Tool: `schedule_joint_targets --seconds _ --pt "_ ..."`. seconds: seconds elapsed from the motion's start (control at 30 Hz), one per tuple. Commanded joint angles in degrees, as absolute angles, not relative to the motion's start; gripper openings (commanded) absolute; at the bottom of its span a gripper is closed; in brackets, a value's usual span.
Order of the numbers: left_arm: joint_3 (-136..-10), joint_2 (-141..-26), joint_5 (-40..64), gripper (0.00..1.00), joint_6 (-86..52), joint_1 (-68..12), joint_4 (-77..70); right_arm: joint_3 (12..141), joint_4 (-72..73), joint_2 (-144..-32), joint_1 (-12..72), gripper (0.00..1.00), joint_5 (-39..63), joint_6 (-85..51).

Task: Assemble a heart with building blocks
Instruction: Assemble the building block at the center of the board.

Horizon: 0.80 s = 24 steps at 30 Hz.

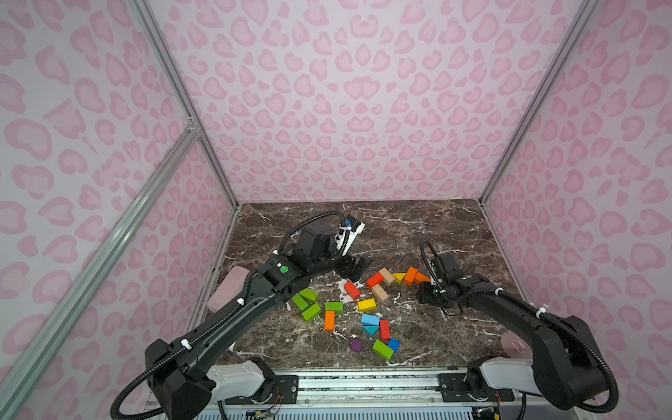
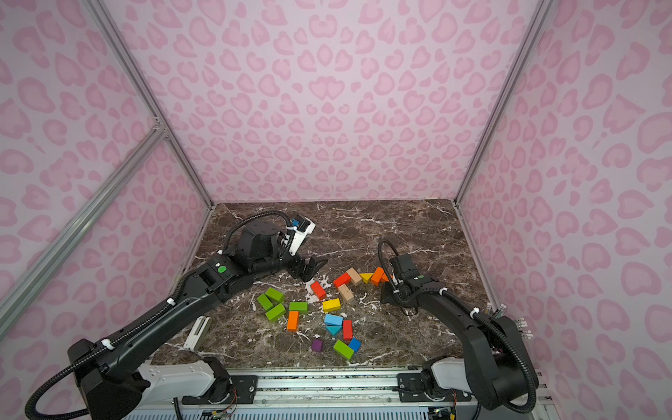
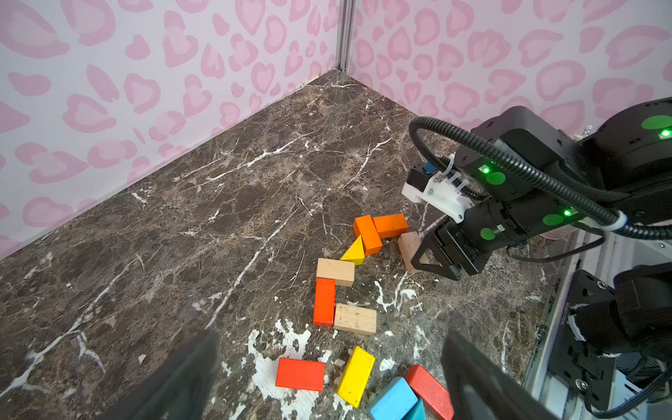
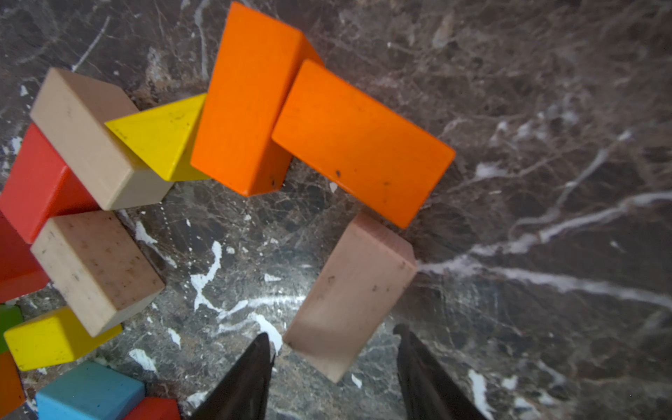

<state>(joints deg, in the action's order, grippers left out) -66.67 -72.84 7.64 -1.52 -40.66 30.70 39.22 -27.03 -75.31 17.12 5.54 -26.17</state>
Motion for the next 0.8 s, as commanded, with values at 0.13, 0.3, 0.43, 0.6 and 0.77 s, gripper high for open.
schedule_joint_targets --seconds 0.13,0.3,0.43,0.6,0.77 --pt "-66.75 -72.86 7.62 0.99 -1.03 -40.54 28.98 38.55 -27.07 -75.26 17.73 0.59 6.75 -25.59" --pt "-66.74 -72.86 7.69 0.98 -1.05 -40.59 29.0 38.25 -27.06 -75.45 18.43 0.59 6.77 -25.43" --pt "-66.72 -72.86 7.53 0.98 -1.0 -40.61 29.02 38.41 -27.23 -76.32 19.41 0.58 6.16 -25.44" --pt "-66.71 -72.85 7.59 0.99 -0.99 -40.59 29.05 38.8 -27.5 -76.97 19.88 0.49 4.47 -25.66" --pt "-66.76 -72.86 7.69 0.99 -1.01 -40.61 29.04 39.79 -27.85 -77.88 19.82 0.46 3.95 -24.66"
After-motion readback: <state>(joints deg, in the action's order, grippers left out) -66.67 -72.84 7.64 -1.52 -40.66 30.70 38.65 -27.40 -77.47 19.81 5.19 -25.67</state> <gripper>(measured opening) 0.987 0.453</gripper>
